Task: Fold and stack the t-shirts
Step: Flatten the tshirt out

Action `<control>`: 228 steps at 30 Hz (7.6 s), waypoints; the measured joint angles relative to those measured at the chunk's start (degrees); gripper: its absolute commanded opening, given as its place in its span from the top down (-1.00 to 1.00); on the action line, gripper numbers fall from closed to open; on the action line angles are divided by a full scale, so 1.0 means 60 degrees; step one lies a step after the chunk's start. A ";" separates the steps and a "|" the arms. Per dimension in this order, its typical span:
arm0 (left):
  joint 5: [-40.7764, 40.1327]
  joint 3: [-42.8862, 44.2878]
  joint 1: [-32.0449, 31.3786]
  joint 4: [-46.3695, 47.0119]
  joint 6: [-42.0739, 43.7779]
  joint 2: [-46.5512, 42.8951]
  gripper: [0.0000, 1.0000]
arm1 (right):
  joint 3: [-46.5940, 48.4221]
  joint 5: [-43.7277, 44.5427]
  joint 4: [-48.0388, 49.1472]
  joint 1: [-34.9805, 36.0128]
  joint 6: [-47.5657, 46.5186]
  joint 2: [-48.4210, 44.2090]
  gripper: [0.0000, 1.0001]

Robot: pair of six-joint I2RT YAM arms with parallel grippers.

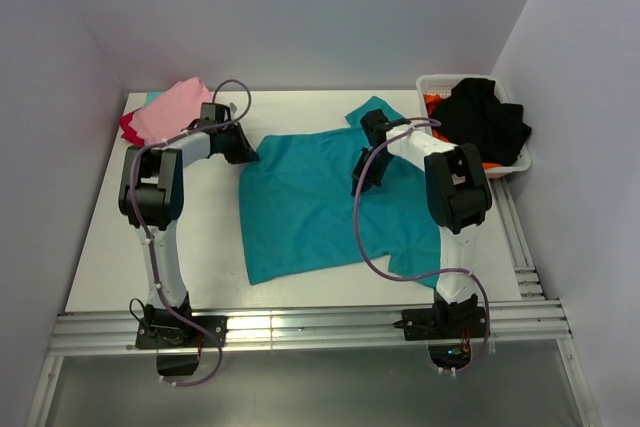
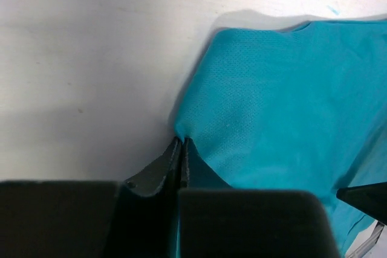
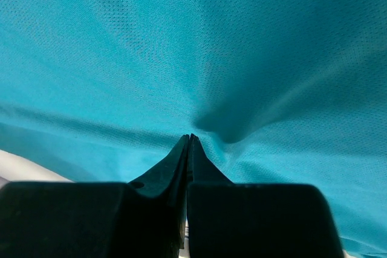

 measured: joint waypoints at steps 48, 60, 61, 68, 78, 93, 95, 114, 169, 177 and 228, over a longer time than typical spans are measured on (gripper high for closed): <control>-0.1228 0.0630 -0.2495 -0.1617 0.1388 -0.1483 -0.82 | -0.0364 -0.0452 0.0302 0.0138 0.0379 0.0120 1.00; 0.0229 0.0233 -0.2495 -0.1133 0.1428 -0.1016 -0.79 | -0.0364 -0.0452 0.0302 0.0138 0.0375 0.0120 1.00; 0.0251 0.0193 -0.2495 -0.1096 0.1424 -0.0969 -0.79 | -0.0361 -0.0452 0.0302 0.0138 0.0375 0.0120 1.00; 0.0364 0.0109 -0.2492 -0.0692 0.1377 -0.0506 -0.78 | -0.0353 -0.0444 0.0295 0.0138 0.0335 0.0127 1.00; 0.0535 0.0273 -0.2488 -0.0361 0.1271 -0.0342 -0.75 | -0.0306 -0.0448 0.0248 0.0138 0.0244 0.0164 1.00; 0.0466 0.0794 -0.2488 -0.0532 0.1239 -0.0087 -0.71 | 0.0087 -0.0488 -0.0029 0.0164 0.0233 0.0426 1.00; 0.0470 0.0794 -0.2488 -0.0532 0.1231 -0.0015 -0.69 | 0.0138 -0.0503 -0.0062 0.0164 0.0233 0.0459 1.00; 0.0444 0.0794 -0.2488 -0.0503 0.1049 0.0098 0.12 | 0.0084 -0.0543 0.0007 0.0168 0.0237 0.0459 1.00; -0.2127 0.4630 0.0124 -0.2218 0.1796 0.1432 0.27 | 0.0718 -0.0619 -0.0616 0.0321 -0.0441 0.0823 0.13; -0.3038 0.5796 0.0437 -0.2707 0.1974 0.2011 -0.99 | 0.1177 -0.0240 -0.0933 0.0393 -0.0849 0.0743 -1.00; -0.2758 0.2688 -0.1286 -0.2237 0.0350 0.0871 -0.72 | 0.2721 -0.0288 -0.0769 -0.1825 -0.1796 -0.3923 -1.00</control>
